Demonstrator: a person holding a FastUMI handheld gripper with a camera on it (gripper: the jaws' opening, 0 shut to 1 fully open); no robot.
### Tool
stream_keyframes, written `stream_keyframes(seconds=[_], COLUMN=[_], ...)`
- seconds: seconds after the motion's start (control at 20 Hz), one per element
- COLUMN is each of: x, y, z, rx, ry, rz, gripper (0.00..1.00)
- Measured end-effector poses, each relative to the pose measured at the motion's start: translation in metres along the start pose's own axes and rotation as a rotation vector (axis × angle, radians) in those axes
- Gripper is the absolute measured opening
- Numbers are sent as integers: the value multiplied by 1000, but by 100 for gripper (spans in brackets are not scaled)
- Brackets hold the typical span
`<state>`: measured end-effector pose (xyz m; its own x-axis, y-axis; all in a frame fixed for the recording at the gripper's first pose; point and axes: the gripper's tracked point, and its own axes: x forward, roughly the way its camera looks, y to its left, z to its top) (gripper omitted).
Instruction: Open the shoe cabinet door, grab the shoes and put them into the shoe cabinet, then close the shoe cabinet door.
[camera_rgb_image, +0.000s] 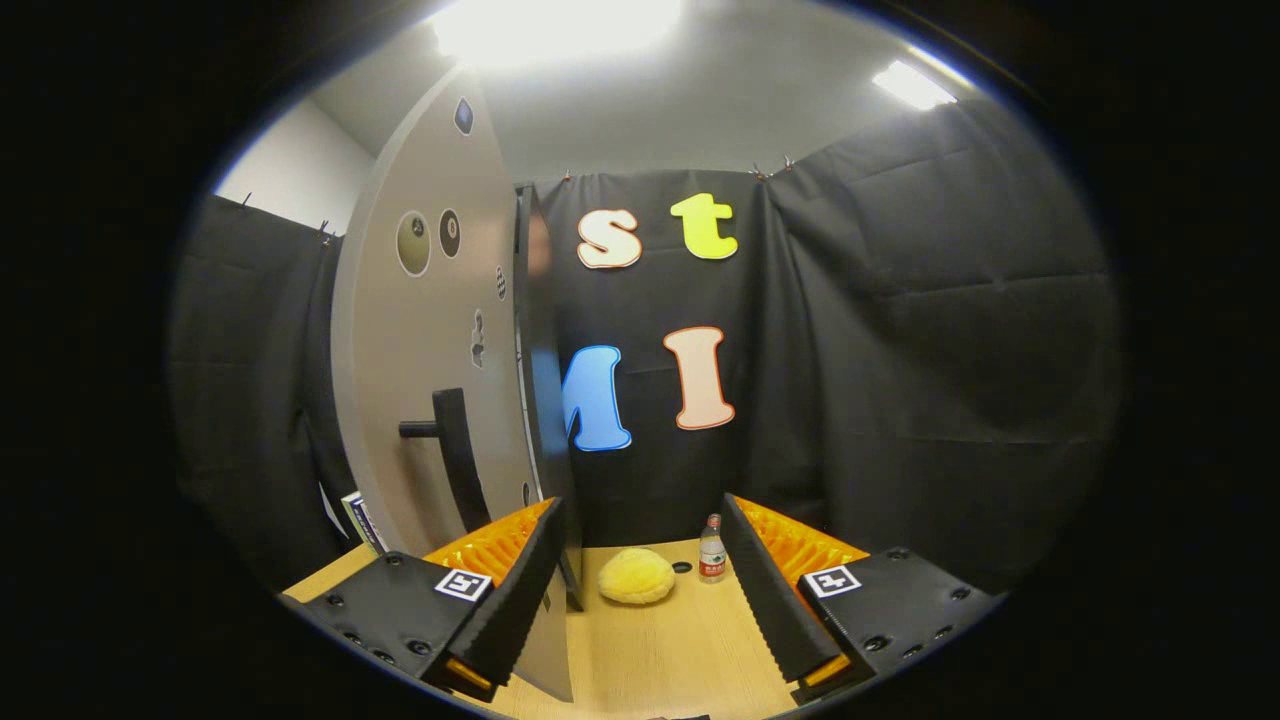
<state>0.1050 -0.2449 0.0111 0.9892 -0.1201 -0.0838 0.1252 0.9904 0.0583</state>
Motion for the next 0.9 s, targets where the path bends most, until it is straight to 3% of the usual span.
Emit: stream_keyframes(seconds=[0.45,0.9], x=[42,33], y=[20,39], z=[-13,-24], rx=[-51,-52], ry=[41,87], rz=[144,121], gripper=[98,95])
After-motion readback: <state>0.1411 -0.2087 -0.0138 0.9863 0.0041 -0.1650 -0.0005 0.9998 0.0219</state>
